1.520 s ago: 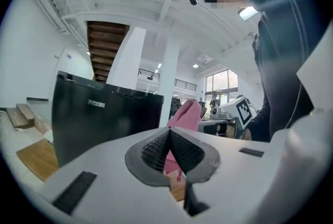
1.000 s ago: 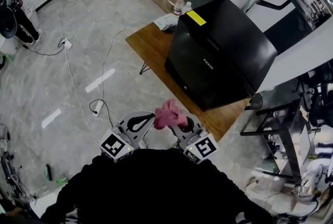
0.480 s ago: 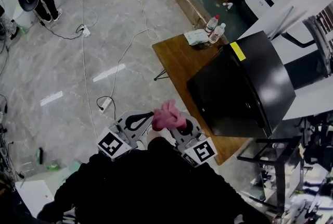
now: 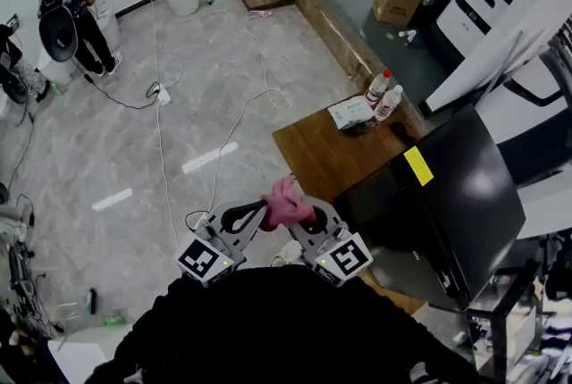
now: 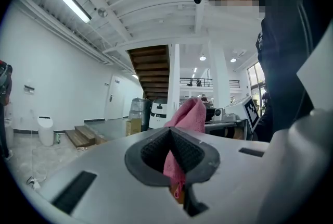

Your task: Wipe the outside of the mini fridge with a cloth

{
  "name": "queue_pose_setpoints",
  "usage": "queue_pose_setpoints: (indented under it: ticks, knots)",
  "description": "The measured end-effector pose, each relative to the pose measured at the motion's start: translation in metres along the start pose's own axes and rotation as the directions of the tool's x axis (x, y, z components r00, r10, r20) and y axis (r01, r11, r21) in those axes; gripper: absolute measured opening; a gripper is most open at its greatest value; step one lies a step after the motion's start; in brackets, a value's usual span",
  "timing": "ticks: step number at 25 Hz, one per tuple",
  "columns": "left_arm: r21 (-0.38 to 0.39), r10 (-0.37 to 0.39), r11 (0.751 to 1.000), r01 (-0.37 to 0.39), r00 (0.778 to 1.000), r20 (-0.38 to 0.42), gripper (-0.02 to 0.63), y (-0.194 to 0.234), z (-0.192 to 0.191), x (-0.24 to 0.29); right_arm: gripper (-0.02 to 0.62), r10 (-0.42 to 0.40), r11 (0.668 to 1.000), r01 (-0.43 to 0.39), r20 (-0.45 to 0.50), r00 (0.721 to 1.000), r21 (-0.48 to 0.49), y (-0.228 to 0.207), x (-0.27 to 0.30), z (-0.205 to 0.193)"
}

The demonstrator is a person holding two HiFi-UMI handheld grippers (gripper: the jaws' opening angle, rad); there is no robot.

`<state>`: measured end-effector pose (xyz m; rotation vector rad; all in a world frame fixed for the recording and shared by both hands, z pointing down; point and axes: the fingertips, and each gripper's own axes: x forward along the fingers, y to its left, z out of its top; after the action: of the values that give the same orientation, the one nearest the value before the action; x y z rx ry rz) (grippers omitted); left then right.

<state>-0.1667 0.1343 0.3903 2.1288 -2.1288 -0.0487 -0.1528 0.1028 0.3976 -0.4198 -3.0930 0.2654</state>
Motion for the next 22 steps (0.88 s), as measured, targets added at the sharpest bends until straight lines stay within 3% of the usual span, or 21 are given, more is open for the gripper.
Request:
queue_pose_setpoints:
  ticks: [5,11,15,18,22]
  knots:
    - [0.054,-0.047,0.998,0.045,0.998,0.038,0.006,0.033,0.018,0.059,0.064,-0.040,0.999,0.039,0.022,0.999,0.023,-0.062,0.020,0.019]
    - [0.030,-0.074,0.997,0.073,0.997,0.033,0.006,0.086,0.024,0.113,0.064,-0.098,0.995,0.098,0.017,0.995,0.038,-0.111,0.037,0.023]
    - [0.030,-0.169,0.985,0.169,0.985,0.027,0.006,0.132,0.025,0.164,0.064,-0.190,0.980,0.189,0.007,0.982,0.056,-0.155,0.059,0.017]
    - [0.030,-0.287,0.958,0.286,0.958,0.008,0.006,0.164,0.023,0.209,0.064,-0.303,0.951,0.301,0.010,0.953,0.072,-0.199,0.080,0.019]
    - [0.025,-0.457,0.889,0.457,0.889,-0.017,0.006,0.204,0.028,0.265,0.064,-0.472,0.881,0.468,0.043,0.881,0.070,-0.266,0.110,0.027]
